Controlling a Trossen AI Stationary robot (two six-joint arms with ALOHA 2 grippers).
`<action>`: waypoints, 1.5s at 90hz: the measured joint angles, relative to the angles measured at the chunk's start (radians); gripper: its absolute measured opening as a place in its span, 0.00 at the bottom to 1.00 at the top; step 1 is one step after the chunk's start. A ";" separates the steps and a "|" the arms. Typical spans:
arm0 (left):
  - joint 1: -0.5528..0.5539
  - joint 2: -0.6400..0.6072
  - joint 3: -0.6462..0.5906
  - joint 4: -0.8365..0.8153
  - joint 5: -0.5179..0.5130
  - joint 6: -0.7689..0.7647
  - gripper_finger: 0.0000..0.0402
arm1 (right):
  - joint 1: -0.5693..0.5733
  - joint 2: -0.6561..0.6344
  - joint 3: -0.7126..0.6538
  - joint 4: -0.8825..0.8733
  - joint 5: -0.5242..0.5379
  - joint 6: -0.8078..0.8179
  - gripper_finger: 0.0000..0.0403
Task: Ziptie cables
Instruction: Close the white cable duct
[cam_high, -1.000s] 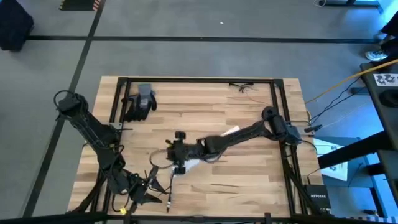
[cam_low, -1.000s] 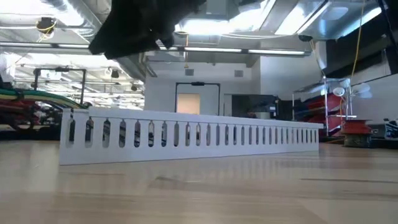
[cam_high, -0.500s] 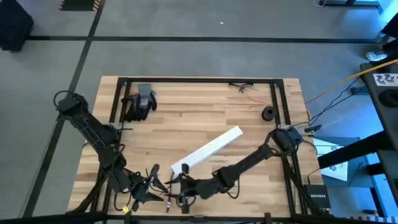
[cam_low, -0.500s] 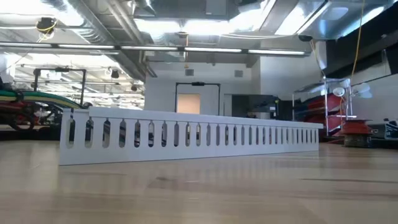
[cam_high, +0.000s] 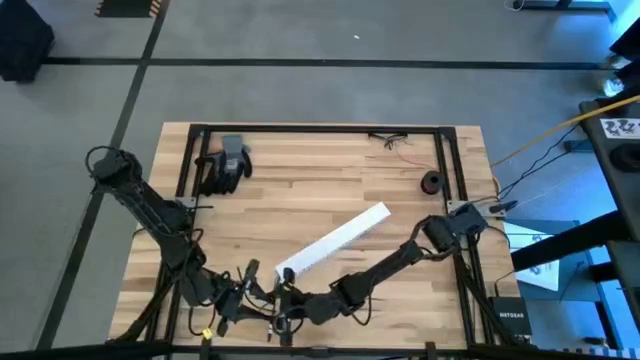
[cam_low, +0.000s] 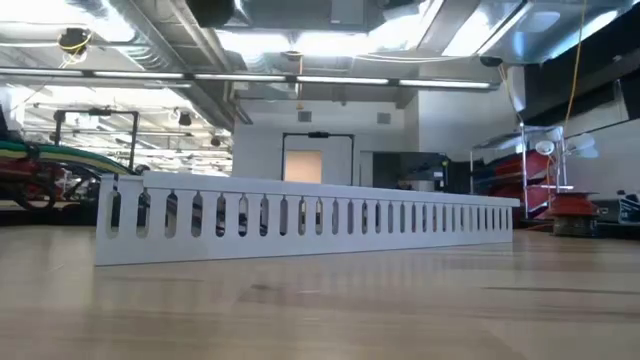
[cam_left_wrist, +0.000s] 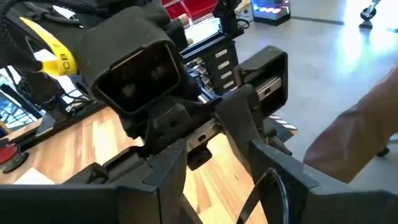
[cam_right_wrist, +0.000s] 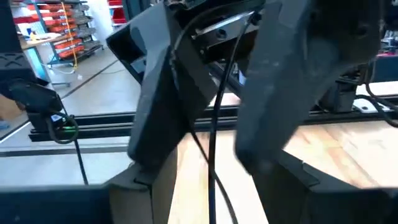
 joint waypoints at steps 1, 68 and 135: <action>0.000 0.000 0.000 0.000 0.000 -0.001 0.41 | 0.000 0.000 0.000 0.000 -0.002 0.000 0.45; -0.003 -0.040 0.036 0.021 0.004 -0.048 0.41 | 0.006 0.018 0.007 -0.053 0.052 0.008 0.00; 0.024 -0.344 0.049 -0.219 -0.071 0.063 0.41 | 0.008 0.177 0.000 -0.044 0.016 0.208 0.00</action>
